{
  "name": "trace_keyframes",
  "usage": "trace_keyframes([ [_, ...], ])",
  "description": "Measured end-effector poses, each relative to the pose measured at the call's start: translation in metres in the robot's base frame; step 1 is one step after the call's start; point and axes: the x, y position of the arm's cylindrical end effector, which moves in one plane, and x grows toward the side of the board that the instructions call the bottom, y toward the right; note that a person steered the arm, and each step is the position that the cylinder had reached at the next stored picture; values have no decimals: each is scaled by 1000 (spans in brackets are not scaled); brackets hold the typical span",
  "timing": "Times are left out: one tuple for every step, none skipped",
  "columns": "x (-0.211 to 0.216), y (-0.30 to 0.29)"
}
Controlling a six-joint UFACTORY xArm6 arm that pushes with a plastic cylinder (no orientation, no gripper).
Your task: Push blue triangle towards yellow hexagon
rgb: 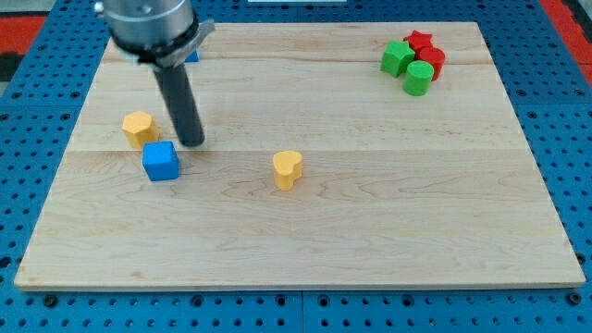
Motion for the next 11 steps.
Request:
trace_keyframes([
  [-68,-2],
  [-144,31],
  [-189,26],
  [-163,-6],
  [-146,-33],
  [-176,-38],
  [-183,-65],
  [-163,-70],
  [-134,-65],
  [-101,-65],
  [-74,-65],
])
